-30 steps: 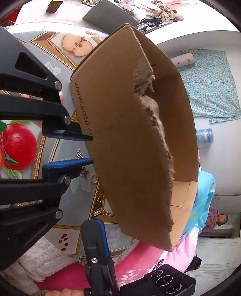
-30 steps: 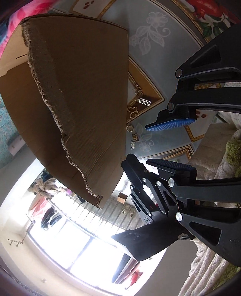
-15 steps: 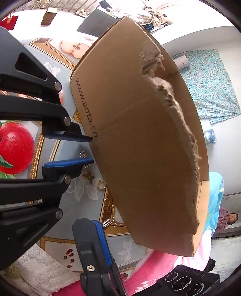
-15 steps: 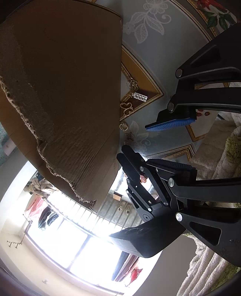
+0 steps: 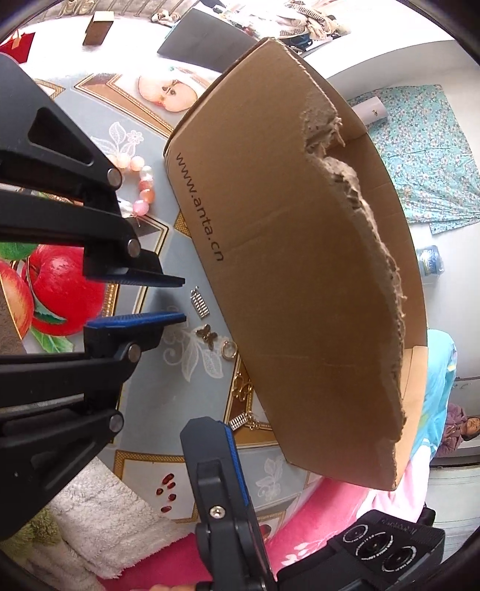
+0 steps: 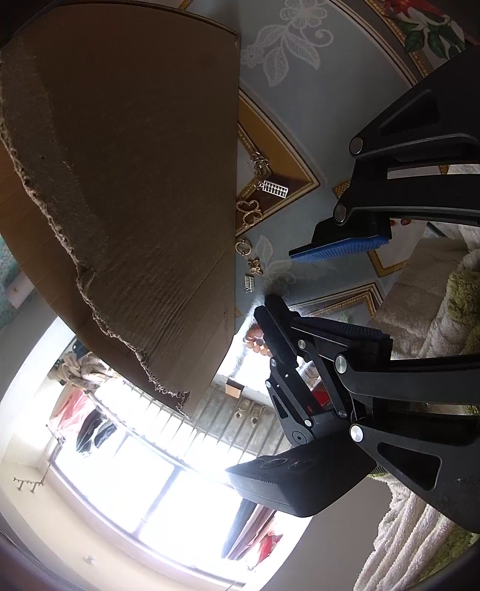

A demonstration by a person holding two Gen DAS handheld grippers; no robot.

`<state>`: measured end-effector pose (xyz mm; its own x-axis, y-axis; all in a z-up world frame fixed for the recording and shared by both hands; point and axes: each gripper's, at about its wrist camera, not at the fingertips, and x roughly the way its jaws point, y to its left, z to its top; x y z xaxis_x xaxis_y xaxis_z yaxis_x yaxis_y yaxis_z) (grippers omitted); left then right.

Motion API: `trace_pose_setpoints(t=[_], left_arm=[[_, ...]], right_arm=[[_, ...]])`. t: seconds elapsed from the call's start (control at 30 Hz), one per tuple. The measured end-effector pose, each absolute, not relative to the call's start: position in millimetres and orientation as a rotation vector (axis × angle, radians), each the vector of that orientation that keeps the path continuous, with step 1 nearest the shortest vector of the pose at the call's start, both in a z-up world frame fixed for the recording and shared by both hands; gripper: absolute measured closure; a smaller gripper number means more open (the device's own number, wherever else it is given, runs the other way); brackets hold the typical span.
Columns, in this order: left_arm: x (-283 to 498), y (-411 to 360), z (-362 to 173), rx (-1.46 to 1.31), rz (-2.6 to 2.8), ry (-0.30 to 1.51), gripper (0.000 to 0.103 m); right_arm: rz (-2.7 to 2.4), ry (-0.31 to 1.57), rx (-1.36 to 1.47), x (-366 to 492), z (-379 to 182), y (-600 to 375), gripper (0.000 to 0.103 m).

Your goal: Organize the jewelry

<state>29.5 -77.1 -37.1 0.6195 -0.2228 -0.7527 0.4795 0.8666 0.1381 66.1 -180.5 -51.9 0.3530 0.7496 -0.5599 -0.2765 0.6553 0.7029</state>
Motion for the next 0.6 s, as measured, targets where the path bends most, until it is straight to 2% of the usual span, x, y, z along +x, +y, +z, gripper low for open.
trace_pose_setpoints(t=[0.2, 0.6], left_arm=[[39.6, -71.1, -28.3, 0.250, -0.508, 0.770, 0.090], [62.7, -67.7, -34.8, 0.101, -0.604, 0.893, 0.090]], right_arm=[[0.704, 1.010, 0.550, 66.1, -55.0, -182.1, 0.071], [0.690, 1.030, 0.566, 70.0, -61.5, -187.7, 0.071]])
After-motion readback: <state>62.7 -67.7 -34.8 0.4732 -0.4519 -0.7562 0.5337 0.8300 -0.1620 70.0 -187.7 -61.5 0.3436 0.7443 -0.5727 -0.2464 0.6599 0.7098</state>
